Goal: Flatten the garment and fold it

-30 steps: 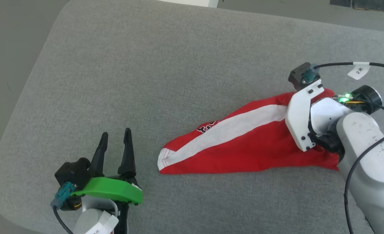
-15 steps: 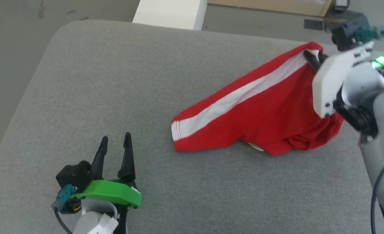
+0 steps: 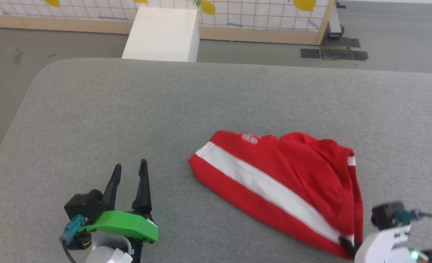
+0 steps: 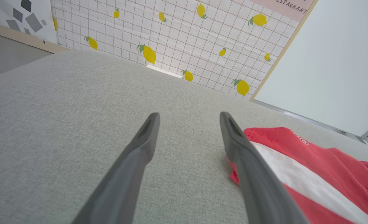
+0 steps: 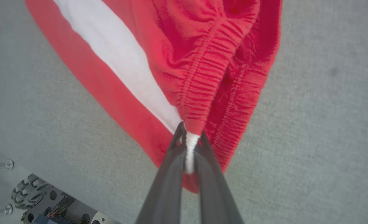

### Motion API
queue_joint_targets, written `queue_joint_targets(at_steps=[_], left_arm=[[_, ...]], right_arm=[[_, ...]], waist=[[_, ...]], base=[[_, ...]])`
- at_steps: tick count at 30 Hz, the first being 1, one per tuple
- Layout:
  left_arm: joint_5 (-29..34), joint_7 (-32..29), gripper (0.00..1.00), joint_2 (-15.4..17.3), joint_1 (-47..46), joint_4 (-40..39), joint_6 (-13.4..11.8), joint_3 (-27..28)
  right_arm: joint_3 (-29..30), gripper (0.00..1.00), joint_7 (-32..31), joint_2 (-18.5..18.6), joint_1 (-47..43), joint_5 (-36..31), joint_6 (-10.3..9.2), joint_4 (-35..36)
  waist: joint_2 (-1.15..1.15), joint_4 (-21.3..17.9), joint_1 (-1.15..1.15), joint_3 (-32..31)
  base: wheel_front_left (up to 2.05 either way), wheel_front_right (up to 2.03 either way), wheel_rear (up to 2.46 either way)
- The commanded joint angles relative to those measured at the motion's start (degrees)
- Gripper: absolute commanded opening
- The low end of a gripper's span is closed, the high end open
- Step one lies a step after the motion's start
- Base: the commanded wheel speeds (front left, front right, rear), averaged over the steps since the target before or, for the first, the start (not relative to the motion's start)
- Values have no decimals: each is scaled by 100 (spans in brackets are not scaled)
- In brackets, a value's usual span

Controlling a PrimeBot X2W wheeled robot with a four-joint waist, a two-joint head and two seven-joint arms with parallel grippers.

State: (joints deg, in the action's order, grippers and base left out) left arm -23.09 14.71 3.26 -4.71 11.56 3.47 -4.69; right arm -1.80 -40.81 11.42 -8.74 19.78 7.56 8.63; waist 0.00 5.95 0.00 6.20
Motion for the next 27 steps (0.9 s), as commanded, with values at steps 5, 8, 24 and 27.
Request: queue_joint_targets(at_steps=[5,8,24,27], left_arm=[[11,-31,100,30,51,10,3,-50],[-6,-39,100,31,58,30,-1,-66],[-152,-531,100,71,-13,104,10,-279],[-199,-1099,100,66,-377,226,68,-506]], right_arm=[[22,0,-81,-122,-435,-125,-8,-417],[37,0,-73,-107,-417,-182,-8,-673],[1435,100,1046,-770,159,722,-8,405],[1576,100,1117,-821,127,711,-8,468]], waist=[[0,-187,0,-80],[0,-193,0,-90],[0,-277,0,-288],[0,-317,0,-263]], base=[[0,0,0],[0,0,0],[0,0,0],[0,0,0]])
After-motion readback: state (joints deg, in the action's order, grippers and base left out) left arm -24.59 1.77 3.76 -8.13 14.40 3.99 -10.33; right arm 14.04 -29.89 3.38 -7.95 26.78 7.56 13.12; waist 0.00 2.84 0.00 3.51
